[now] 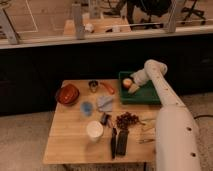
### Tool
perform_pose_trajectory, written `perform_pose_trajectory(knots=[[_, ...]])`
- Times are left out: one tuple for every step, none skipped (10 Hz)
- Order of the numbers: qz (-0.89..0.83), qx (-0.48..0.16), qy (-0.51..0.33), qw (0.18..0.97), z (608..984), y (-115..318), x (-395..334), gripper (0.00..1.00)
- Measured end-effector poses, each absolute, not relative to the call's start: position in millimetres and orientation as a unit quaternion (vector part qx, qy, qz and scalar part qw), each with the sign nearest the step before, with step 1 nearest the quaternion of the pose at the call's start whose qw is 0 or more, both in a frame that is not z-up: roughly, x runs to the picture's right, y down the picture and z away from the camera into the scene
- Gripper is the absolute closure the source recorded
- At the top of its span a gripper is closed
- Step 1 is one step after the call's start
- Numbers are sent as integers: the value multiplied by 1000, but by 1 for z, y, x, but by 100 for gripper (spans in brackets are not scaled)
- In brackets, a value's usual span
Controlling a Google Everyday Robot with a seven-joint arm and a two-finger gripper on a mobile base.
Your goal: Place apple in plastic cup
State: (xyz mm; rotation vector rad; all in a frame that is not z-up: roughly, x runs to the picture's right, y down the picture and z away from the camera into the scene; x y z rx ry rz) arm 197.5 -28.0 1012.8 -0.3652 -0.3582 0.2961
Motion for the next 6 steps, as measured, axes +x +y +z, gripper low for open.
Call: perform_pose_trajectory(knots=[[144, -180, -178, 956, 1015, -28, 194, 45], [145, -181, -182, 956, 1016, -30, 191, 55], [144, -182, -184, 955, 1016, -30, 189, 63], [141, -183, -186, 955, 1016, -30, 187, 70], [136, -181, -185, 956, 1014, -31, 184, 72], [134, -176, -184, 958, 1007, -35, 185, 72]])
